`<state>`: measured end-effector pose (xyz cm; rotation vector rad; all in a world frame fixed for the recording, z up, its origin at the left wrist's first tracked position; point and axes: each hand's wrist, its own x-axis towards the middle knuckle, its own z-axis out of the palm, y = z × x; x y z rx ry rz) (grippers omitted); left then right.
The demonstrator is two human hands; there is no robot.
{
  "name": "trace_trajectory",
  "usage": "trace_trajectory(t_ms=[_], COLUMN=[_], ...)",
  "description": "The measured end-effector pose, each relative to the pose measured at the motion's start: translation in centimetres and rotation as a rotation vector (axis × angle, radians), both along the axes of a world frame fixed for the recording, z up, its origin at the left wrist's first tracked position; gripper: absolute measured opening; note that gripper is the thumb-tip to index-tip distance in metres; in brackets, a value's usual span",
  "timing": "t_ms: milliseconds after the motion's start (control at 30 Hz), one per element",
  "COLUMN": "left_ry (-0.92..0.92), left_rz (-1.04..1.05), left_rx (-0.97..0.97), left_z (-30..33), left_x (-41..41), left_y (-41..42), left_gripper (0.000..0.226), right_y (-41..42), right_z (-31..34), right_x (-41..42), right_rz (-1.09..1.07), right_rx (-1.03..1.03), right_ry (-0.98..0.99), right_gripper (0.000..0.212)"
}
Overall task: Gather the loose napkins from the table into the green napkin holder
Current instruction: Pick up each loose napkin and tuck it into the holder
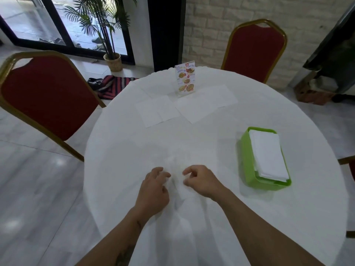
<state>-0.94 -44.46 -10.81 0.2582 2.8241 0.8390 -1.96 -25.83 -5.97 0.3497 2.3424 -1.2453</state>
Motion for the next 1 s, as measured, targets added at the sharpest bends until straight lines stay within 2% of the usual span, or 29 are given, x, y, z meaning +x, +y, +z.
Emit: trace_trajectory(t_ms=[67,167,267,400,467,500,567,600,667,800,1000], left_ry=[0.007,-0.003,-0.044,-0.063,-0.066,-0.068,-0.075,-0.080,-0.087,-0.089,-0.075], left_rz=[0.032,0.038,-0.060,-0.303,-0.351,-0.350,-0.330,-0.320,-0.312,-0.302,-0.277], left_rx=[0.017,0.017,-0.046,-0.212,-0.264,-0.266,-0.246,-0.231,-0.202,-0.162,-0.105], left_z=[0.1,0.4,0.8,1.0,0.9,0.9,0.9,1.0,1.1,1.2,1.0], left_x=[0.2,0.4,0.7,1.0,1.2,1.3,1.4,1.3,1.2,1.3,1.8], left_y=[-0.4,-0.5,-0.2,0.7,0.9,0.9,0.9,0.9,0.7,0.1,-0.3], left_gripper=[0.044,0.047,0.059,0.070,0.074,0.075,0.075,0.074,0.074,0.072,0.067], right_y=[-0.2,-0.2,-0.5,-1.2,-1.6,-1.8,-2.0,-2.1,-2.4,-3.1,-3.0], right_z=[-0.7,-1.7,-2.0,-2.0,-1.8,-1.5,-1.6,-1.7,-2.0,-2.4,-2.9], right_x=[0.2,0.3,0.8,0.4,-0.3,-0.5,-0.6,-0.6,-0.3,0.2,0.0], right_rz=[0.029,-0.132,-0.144,-0.221,-0.204,-0.203,-0.211,-0.211,-0.239,-0.320,-0.423], right_rx=[0.019,0.253,0.402,0.199,0.092,0.053,0.045,0.059,0.104,0.145,-0.136], right_ry=[-0.019,0.067,-0.002,-0.076,-0.134,-0.149,-0.136,-0.125,-0.111,-0.044,-0.093], right_gripper=[0.038,0.048,0.051,0.051,0.050,0.042,0.014,0.009,0.021,0.020,0.022])
